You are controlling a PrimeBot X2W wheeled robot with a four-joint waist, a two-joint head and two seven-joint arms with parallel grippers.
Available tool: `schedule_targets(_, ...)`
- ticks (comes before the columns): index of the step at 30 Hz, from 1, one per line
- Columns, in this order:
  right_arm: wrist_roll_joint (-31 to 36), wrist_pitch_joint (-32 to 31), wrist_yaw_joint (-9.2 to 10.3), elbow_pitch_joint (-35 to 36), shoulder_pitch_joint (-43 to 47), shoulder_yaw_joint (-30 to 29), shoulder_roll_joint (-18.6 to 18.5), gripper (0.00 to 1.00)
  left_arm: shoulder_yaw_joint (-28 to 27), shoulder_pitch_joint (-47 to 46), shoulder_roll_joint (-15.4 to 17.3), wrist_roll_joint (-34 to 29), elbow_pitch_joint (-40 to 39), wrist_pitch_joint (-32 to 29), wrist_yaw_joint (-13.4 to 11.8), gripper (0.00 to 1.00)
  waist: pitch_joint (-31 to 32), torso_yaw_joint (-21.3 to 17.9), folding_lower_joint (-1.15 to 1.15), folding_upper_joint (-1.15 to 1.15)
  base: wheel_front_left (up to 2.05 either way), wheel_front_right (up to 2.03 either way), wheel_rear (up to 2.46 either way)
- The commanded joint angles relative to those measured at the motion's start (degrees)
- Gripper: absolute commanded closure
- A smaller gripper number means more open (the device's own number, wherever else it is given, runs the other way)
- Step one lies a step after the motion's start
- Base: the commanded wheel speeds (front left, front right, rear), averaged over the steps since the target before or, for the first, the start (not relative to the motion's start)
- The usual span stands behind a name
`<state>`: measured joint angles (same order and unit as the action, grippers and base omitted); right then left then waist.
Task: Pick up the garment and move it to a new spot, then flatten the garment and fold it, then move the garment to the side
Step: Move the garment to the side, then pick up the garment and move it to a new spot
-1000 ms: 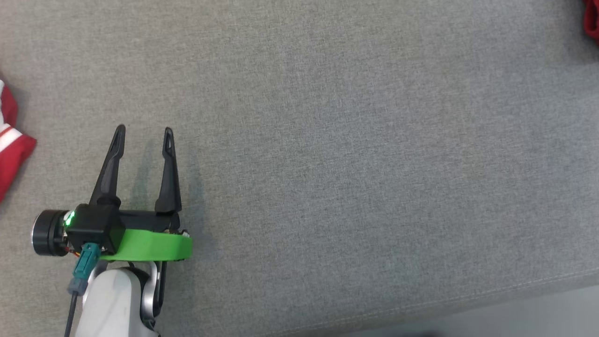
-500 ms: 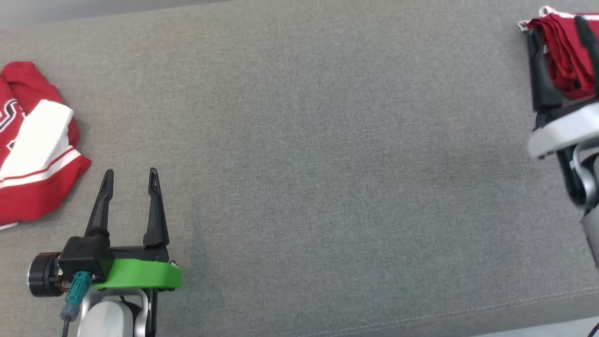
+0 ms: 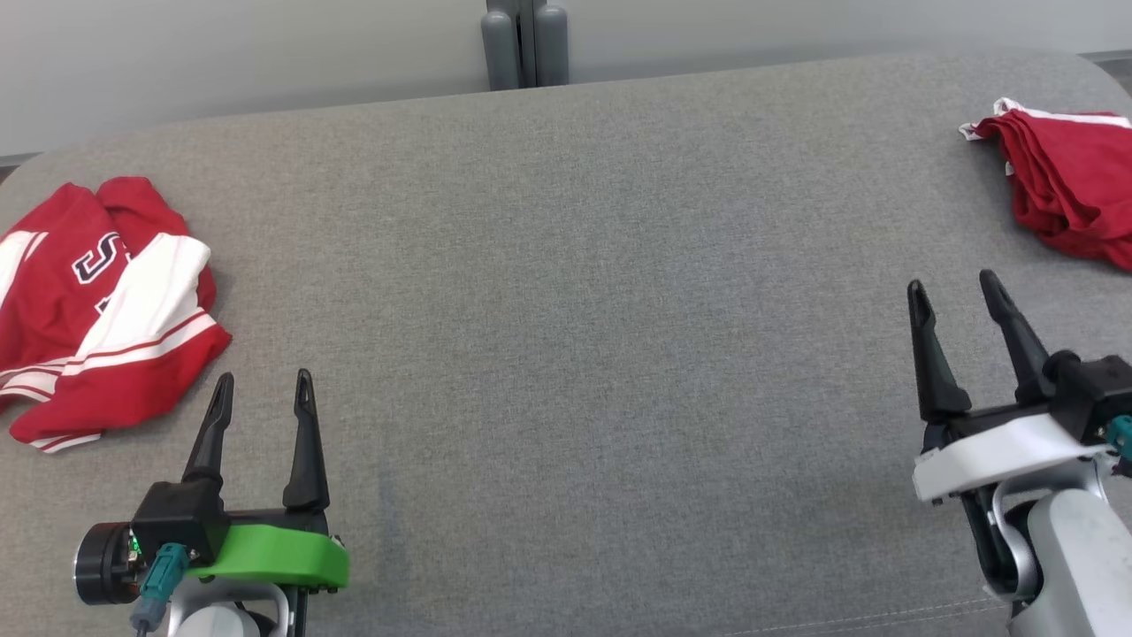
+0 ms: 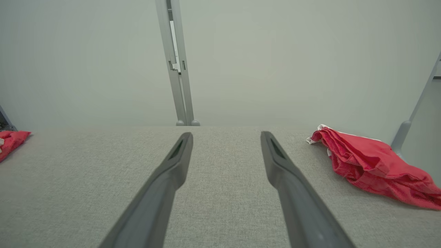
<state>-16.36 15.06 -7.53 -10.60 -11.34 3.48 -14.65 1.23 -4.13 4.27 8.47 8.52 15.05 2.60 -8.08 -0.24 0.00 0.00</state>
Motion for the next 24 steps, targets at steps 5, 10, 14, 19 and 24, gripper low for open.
schedule_targets(5, 1.30, 0.16, 0.07, 2.02, 5.37, -0.58, 2.69, 0.00, -0.53, 1.31, -0.15, 0.36, 1.17, 0.16, 0.83, 0.00, 2.54, 0.22, 0.00, 0.00, 0.00, 0.00, 0.00)
schedule_targets(10, 2.03, 0.16, 0.07, 3.21, 9.10, -0.93, 4.67, 0.00, -0.68, 2.06, -0.29, 0.24, 2.15, 0.16, 1.17, 0.00, 4.35, 0.25, 0.00, 0.00, 0.00, 0.00, 0.00)
schedule_targets(14, 2.58, 0.16, 0.07, 3.73, 11.35, -1.18, 5.65, 0.00, -0.85, 2.87, -0.32, 0.19, 2.93, 0.16, 1.52, 0.00, 5.68, 0.32, 0.00, 0.00, 0.00, 0.00, 0.00)
schedule_targets(19, 2.96, 0.16, 0.07, 4.63, 13.40, -2.07, 6.65, 0.00, -1.15, 3.65, -0.41, 0.19, 3.50, 0.16, 1.85, 0.00, 6.62, 0.39, 0.00, 0.00, 0.00, 0.00, 0.00)
schedule_targets(24, 3.37, 0.16, 0.07, 4.70, 14.69, -2.30, 7.17, 0.00, -1.54, 4.34, -0.49, 0.11, 3.85, 0.16, 2.04, 0.00, 7.55, 0.40, 0.00, 0.00, 0.00, 0.00, 0.00)
